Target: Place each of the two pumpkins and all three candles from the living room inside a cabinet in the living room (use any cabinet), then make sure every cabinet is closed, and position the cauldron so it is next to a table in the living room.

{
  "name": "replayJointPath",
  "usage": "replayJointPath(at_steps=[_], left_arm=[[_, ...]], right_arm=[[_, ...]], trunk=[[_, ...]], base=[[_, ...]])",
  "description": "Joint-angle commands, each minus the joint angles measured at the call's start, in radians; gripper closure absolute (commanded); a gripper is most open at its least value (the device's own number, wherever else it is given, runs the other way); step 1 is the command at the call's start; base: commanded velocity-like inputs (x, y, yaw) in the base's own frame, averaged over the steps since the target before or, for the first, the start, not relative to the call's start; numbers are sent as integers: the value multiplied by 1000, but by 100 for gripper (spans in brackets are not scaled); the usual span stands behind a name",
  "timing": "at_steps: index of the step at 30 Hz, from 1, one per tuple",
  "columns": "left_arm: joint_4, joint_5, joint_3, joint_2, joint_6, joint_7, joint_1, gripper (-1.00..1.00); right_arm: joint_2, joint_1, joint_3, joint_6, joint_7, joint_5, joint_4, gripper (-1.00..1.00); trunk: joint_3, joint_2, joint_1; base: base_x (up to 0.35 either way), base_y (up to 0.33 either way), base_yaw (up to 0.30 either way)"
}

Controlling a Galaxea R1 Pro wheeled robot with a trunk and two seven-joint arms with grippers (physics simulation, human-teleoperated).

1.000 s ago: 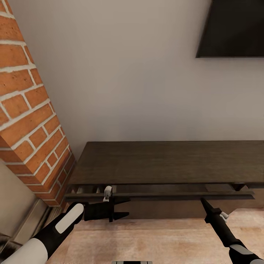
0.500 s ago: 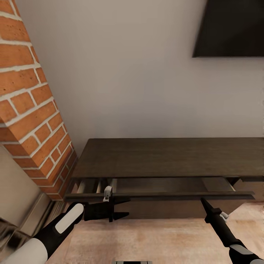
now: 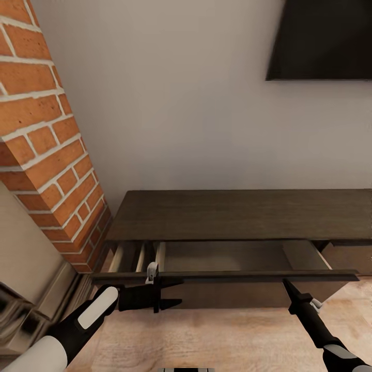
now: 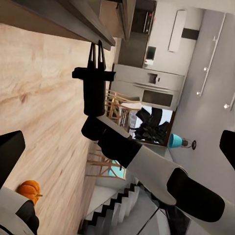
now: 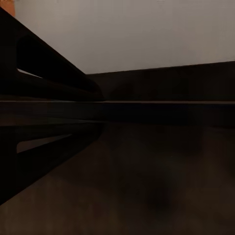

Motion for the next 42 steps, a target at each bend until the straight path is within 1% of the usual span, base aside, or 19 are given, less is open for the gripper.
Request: replayJointPath(at_steps=[1, 15, 21, 42], left_arm=[[0, -1, -3, 1, 0, -6, -1, -100], [0, -1, -3, 1, 0, -6, -1, -100], [0, -1, -3, 1, 0, -6, -1, -100], [0, -1, -3, 2, 0, -6, -1, -100]], right_arm=[[0, 0, 23, 11, 1, -9, 0, 100], [0, 0, 22, 13, 1, -8, 0, 100], [-1, 0, 23, 17, 1, -8, 0, 100], [-2, 0, 23, 23, -1, -7, 0, 100]], trunk=[[-1, 0, 0], [-1, 0, 0], [-1, 0, 0], [-1, 0, 0]], base=[[-49, 0, 0], [-61, 0, 0], [-194, 0, 0], [-54, 0, 0]])
